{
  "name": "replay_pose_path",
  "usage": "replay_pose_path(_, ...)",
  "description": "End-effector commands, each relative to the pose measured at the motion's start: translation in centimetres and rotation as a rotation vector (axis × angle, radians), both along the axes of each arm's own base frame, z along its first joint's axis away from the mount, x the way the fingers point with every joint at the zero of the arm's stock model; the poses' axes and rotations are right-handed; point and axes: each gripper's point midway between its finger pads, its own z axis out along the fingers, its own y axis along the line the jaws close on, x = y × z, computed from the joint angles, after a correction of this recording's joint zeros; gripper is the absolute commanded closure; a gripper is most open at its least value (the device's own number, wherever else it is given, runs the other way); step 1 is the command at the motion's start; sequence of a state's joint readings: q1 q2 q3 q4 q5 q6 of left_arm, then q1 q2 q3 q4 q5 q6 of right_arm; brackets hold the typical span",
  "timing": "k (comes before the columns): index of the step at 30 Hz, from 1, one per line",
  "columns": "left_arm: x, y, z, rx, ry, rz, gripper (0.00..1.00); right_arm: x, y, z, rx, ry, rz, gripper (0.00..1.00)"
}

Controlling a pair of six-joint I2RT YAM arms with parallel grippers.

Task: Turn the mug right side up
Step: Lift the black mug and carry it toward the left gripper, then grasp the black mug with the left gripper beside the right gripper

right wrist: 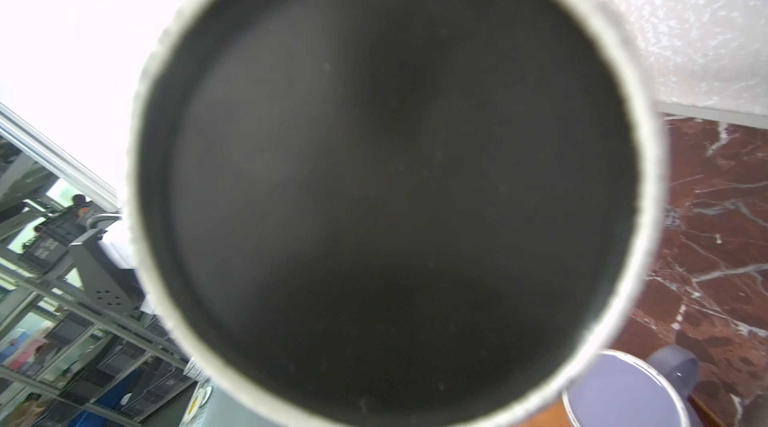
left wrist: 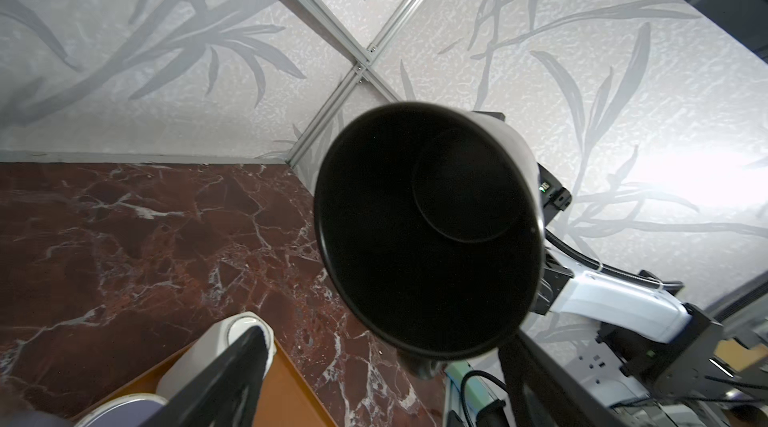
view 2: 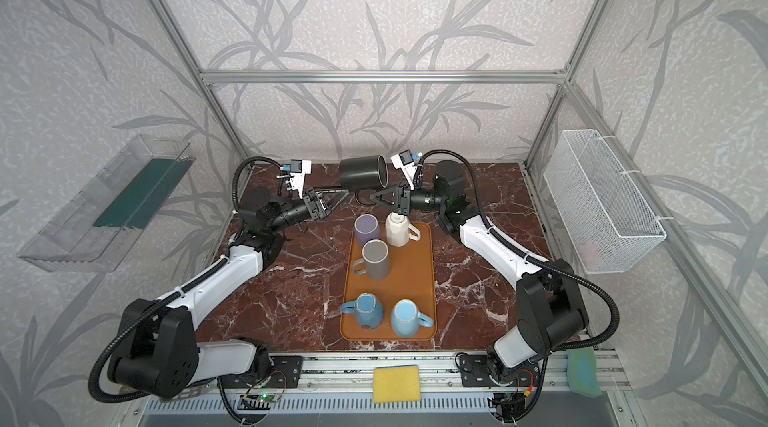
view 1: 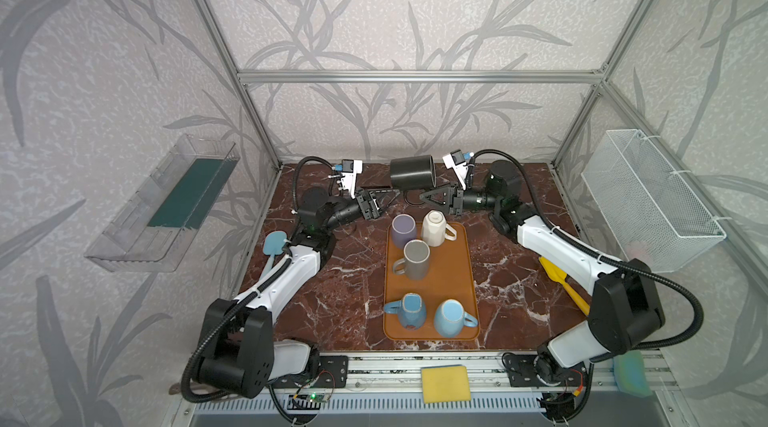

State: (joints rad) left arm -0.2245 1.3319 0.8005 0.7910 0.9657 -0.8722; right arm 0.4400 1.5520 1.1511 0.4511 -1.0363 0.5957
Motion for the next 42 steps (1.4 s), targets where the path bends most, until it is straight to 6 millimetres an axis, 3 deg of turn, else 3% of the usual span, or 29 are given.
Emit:
replay_pose_path(1, -2.0, -0.6, 2.1, -0.057, -0.061, -0.123, 0.13, -1.0, -0.1, 5.0, 0.095, -0.174, 0.049, 1.0)
replay_pose_path(14, -2.1, -1.0, 2.2, -0.07, -0.06, -0.168, 0.21, -0.6, 0.9, 5.8, 0.153, -0.151, 0.083, 1.0)
replay_pose_path(42, -2.1, -1.1, 2.7, -0.073, -0.077, -0.156, 0.41, -2.0, 2.8, 4.8, 0.136, -0.136, 0.172, 1.0)
